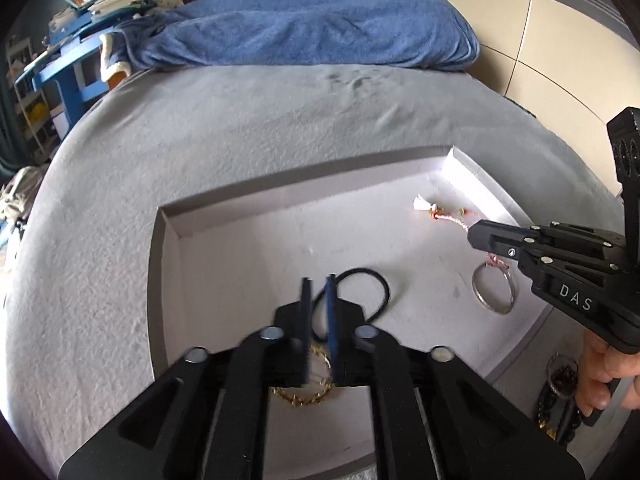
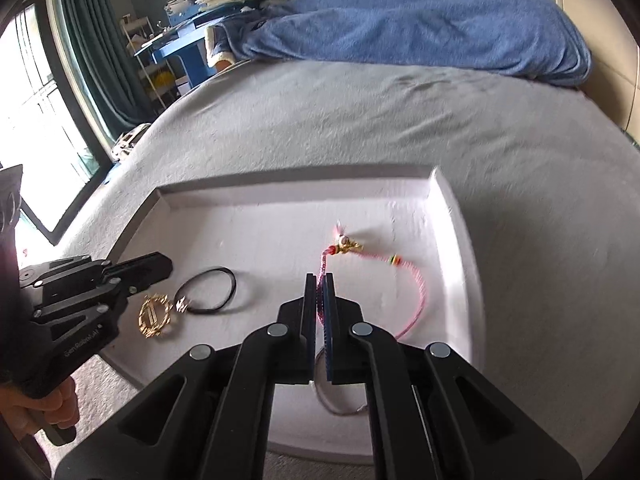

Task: Organize jewelry
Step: 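Carry the hair tie and pink bracelet into the tray and open both grippers, then grasp the silver hoop on the dark beaded bracelets with the right gripper, then grasp the red beaded tassel with the left gripper while the right lifts the silver hoop, then lower the silver hoop into the tray with the right gripper while the left drops the red tassel there, then grasp the blue-and-pearl beaded bracelet with the left gripper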

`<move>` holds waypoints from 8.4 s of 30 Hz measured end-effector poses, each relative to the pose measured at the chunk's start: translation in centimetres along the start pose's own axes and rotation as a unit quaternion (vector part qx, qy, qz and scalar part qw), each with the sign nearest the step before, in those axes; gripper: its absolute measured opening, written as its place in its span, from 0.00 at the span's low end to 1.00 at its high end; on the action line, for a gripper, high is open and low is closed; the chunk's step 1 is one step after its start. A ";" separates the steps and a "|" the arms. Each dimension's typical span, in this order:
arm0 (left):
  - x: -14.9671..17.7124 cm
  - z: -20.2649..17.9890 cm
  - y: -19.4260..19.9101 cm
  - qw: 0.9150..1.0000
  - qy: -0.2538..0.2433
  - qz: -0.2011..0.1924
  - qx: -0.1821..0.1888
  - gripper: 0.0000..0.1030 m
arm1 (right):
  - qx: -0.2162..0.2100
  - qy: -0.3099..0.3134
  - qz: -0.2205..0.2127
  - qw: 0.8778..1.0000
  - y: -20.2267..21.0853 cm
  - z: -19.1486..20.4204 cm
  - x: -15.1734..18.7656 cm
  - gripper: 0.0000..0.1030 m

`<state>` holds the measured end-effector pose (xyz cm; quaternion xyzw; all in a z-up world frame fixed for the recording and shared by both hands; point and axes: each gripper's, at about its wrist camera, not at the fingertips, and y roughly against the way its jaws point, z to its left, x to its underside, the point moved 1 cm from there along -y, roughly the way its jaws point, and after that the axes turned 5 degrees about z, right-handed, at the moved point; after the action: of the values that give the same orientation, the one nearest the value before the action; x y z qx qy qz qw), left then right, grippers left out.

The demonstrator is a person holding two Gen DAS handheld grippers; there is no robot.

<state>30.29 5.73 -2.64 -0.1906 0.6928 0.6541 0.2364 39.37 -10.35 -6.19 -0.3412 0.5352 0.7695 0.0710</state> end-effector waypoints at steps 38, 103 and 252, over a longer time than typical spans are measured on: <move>14.4 -3.8 8.7 0.997 -0.005 -0.060 0.046 0.74 | -0.016 -0.042 -0.082 0.996 11.2 -0.8 12.2 0.58; 18.5 -1.7 8.9 0.996 0.010 -0.037 0.082 0.09 | 0.009 -0.060 -0.087 0.994 10.0 -1.3 14.9 0.45; 14.8 -8.7 8.6 0.983 -0.141 -0.077 0.087 0.41 | 0.030 -0.100 -0.084 0.991 10.2 -3.6 15.2 0.58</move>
<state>12.62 -1.68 -3.89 -0.1279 0.6899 0.5919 0.3968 24.62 -21.64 -8.16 -0.3042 0.5176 0.7746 0.1990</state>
